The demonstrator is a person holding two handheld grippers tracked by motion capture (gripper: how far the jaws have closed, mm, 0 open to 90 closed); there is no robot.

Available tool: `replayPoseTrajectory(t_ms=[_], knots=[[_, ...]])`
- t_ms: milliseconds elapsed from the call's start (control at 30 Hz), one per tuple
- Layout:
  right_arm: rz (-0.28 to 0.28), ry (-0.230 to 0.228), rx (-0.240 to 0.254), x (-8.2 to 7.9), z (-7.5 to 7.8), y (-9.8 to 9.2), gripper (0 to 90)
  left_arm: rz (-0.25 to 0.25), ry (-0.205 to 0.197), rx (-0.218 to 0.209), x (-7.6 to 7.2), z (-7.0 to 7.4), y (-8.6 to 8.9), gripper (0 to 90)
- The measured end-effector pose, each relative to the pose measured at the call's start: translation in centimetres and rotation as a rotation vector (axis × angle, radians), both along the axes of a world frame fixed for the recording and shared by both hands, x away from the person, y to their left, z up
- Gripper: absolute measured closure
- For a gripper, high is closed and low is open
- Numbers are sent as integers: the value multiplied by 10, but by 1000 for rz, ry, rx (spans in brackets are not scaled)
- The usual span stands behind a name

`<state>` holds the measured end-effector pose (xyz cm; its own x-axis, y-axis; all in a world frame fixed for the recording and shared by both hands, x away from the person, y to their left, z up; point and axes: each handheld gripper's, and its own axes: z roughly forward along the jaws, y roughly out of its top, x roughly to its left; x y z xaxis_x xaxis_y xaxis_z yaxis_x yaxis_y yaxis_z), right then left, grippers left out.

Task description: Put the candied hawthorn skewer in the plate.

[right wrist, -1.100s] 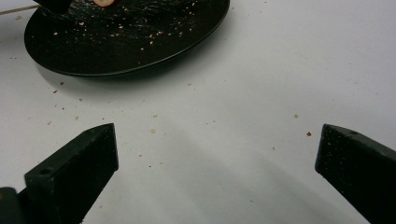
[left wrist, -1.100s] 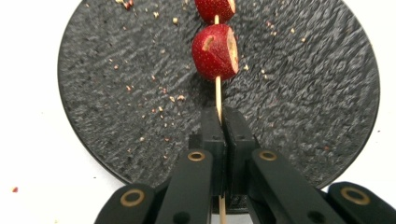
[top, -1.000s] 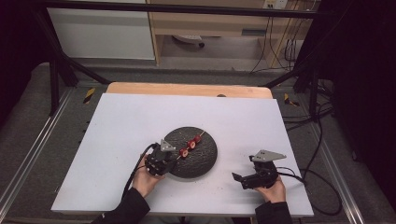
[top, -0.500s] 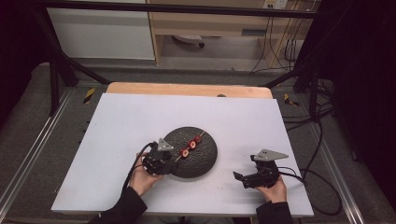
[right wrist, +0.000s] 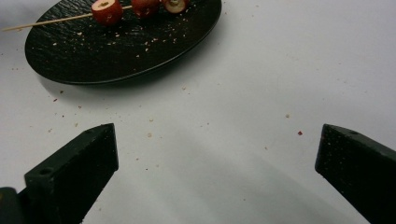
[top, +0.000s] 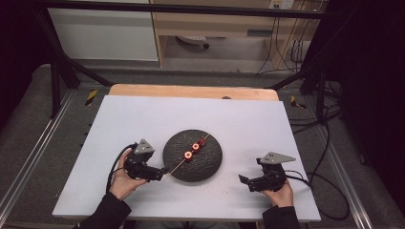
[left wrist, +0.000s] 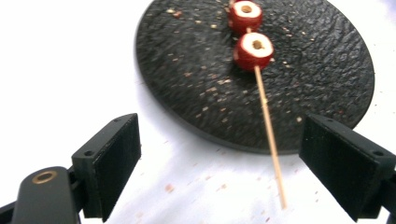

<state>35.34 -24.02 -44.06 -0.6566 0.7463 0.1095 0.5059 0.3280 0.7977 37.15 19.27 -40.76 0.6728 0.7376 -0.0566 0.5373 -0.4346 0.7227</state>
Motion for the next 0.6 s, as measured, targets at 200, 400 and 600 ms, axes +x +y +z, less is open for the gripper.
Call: replayPoseTrajectory(t_ms=[200,400,600], knots=[[-3,3,-2,0,0,0,3,28,-30,-1,-10,-9,28,114],[-4,0,-7,1,-1,-1,3,65,-43,-16,-20,-22,54,95],[-12,14,-5,1,-3,-1,3,76,-58,-41,-27,-33,71,86]])
